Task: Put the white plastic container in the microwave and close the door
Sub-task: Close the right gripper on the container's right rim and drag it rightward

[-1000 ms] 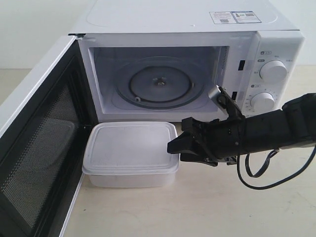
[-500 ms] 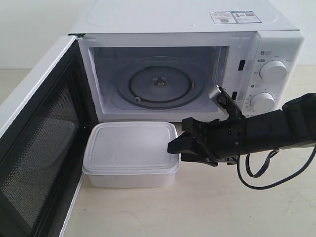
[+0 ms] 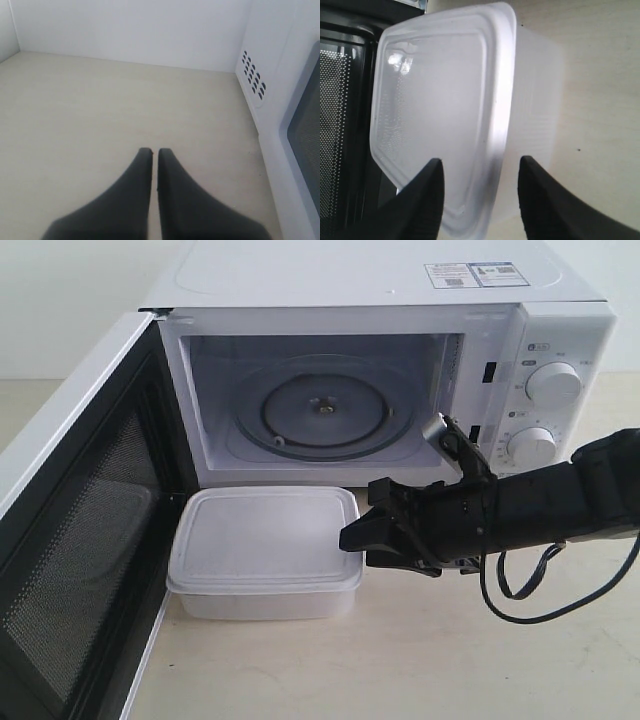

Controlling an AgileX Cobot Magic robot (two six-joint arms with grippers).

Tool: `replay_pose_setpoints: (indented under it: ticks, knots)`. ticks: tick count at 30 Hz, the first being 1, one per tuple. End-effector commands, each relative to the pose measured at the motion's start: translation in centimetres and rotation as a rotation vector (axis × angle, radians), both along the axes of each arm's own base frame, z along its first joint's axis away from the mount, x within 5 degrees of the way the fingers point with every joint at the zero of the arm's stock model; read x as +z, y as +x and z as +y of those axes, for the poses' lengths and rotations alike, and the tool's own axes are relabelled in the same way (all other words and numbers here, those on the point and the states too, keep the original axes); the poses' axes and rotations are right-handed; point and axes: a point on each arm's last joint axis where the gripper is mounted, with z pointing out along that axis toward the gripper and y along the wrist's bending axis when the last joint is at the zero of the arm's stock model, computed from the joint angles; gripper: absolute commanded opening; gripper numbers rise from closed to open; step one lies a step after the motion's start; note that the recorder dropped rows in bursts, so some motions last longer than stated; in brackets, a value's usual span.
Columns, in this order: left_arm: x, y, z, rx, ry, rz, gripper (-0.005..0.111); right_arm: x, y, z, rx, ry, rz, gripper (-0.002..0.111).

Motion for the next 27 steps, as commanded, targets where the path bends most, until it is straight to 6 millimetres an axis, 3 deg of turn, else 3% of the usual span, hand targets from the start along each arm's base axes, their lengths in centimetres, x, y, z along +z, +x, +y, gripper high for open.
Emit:
replay_pose_setpoints:
  ticks: [1, 7, 14, 16, 20, 27]
  knots:
    - [-0.1, 0.0, 0.0, -0.001, 0.005, 0.0, 0.004, -0.2, 0.1, 0.1, 0.003, 0.006, 0.006, 0.042]
    - [-0.1, 0.0, 0.0, -0.001, 0.005, 0.0, 0.004, -1.9, 0.0, 0.1, 0.01, -0.01, 0.049, 0.042]
    - [-0.1, 0.0, 0.0, -0.001, 0.005, 0.0, 0.004, -1.2, 0.6, 0.5, 0.028, 0.034, 0.029, 0.04]
    - [-0.1, 0.0, 0.0, -0.001, 0.005, 0.0, 0.004, -1.2, 0.6, 0.5, 0.029, 0.036, 0.027, 0.031]
    - [-0.1, 0.0, 0.0, -0.001, 0.005, 0.0, 0.004, -1.1, 0.6, 0.6, 0.041, 0.043, 0.019, 0.003]
    - [-0.1, 0.0, 0.0, -0.001, 0.005, 0.0, 0.004, -0.8, 0.4, 0.8, 0.045, 0.08, 0.039, 0.0]
